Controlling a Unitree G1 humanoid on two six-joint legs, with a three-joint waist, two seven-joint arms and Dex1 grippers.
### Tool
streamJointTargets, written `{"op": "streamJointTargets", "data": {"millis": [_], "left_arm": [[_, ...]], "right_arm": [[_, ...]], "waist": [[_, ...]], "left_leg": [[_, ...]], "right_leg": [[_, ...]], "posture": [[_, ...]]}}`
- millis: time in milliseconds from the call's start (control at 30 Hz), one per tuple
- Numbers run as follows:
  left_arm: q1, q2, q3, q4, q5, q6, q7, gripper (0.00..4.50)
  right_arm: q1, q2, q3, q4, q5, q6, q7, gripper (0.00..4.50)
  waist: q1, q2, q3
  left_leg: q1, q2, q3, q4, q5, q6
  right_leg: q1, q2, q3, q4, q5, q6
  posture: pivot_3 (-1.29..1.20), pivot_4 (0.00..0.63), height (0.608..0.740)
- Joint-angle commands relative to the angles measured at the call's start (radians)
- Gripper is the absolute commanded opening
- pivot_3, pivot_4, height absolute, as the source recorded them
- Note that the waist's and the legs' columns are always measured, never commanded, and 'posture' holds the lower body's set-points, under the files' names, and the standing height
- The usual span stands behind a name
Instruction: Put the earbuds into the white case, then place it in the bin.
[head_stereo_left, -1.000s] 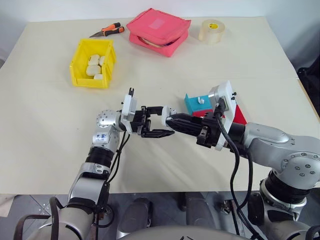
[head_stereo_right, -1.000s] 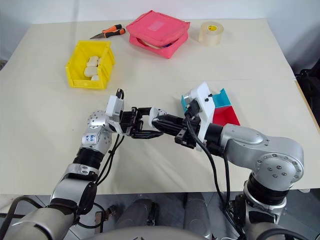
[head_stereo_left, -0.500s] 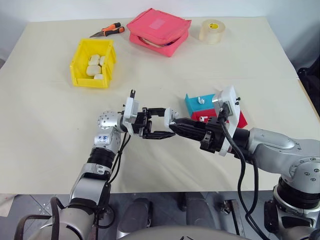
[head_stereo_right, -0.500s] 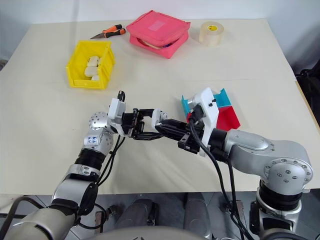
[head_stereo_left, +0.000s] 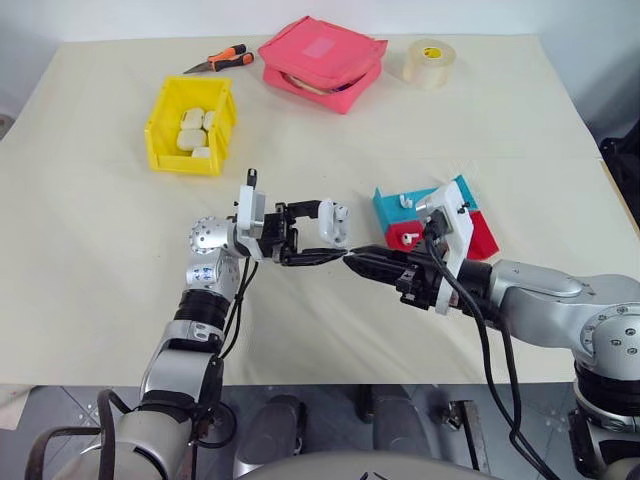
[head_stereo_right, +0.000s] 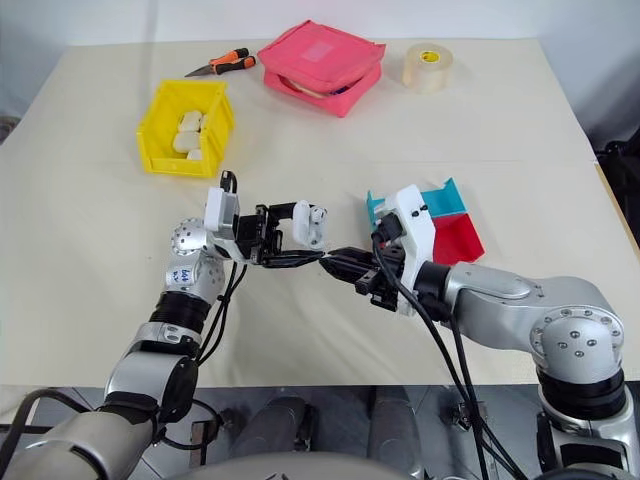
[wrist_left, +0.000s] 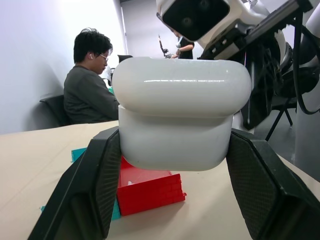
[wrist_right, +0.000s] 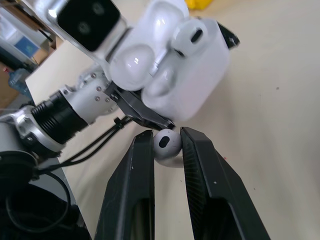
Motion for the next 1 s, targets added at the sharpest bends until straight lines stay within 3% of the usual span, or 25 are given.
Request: {"op": "streamJointTargets", "data": {"millis": [33, 200, 333, 667, 1000], "left_arm": [[-0.015, 0.016, 0.026, 0.001, -0.01, -0.023, -0.022, 2.78], [-0.012, 0.023, 0.033, 0.002, -0.007, -0.026, -0.013, 2.78], [0.001, 0.02, 0.032, -0.015, -0.005, -0.025, -0.003, 2.78], [0.041, 0.016, 0.028, -0.075, -0.006, -0.01, 0.028, 2.78], [0.088, 0.034, 0.03, -0.14, -0.007, 0.003, 0.066, 2.78]], "right_arm": [[-0.027, -0.127, -0.062, 0.006, -0.091, 0.001, 0.083, 0.43], [-0.053, -0.259, -0.044, 0.089, -0.301, -0.005, 0.236, 0.43], [-0.127, -0.297, 0.052, 0.234, -0.571, -0.064, 0.365, 0.43], [-0.337, -0.17, 0.27, 0.662, -1.04, -0.22, 0.614, 0.43], [-0.476, -0.049, 0.321, 0.923, -1.292, -0.277, 0.763, 0.43]], "waist": [[0.006, 0.0, 0.0], [0.007, 0.0, 0.0], [0.006, 0.0, 0.0], [0.001, 0.0, 0.0], [0.0, 0.0, 0.0]], "left_leg": [[0.0, 0.0, 0.0, 0.0, 0.0, 0.0], [-0.001, 0.0, 0.001, 0.0, -0.001, 0.002], [-0.001, 0.0, 0.003, 0.0, -0.001, 0.004], [-0.001, 0.0, 0.004, 0.0, -0.001, 0.004], [-0.002, 0.0, 0.003, 0.0, -0.001, 0.004]], "right_leg": [[0.0, 0.0, 0.0, 0.0, 0.0, 0.0], [0.002, 0.001, 0.0, -0.006, 0.003, 0.001], [0.002, 0.0, 0.001, -0.007, 0.004, 0.002], [0.001, 0.0, 0.001, -0.008, 0.005, 0.003], [0.001, 0.0, 0.001, -0.008, 0.005, 0.003]], "posture": [[0.0, 0.15, 0.74], [0.0, 0.15, 0.74], [0.0, 0.15, 0.74], [0.0, 0.15, 0.74], [0.0, 0.15, 0.74]]}}
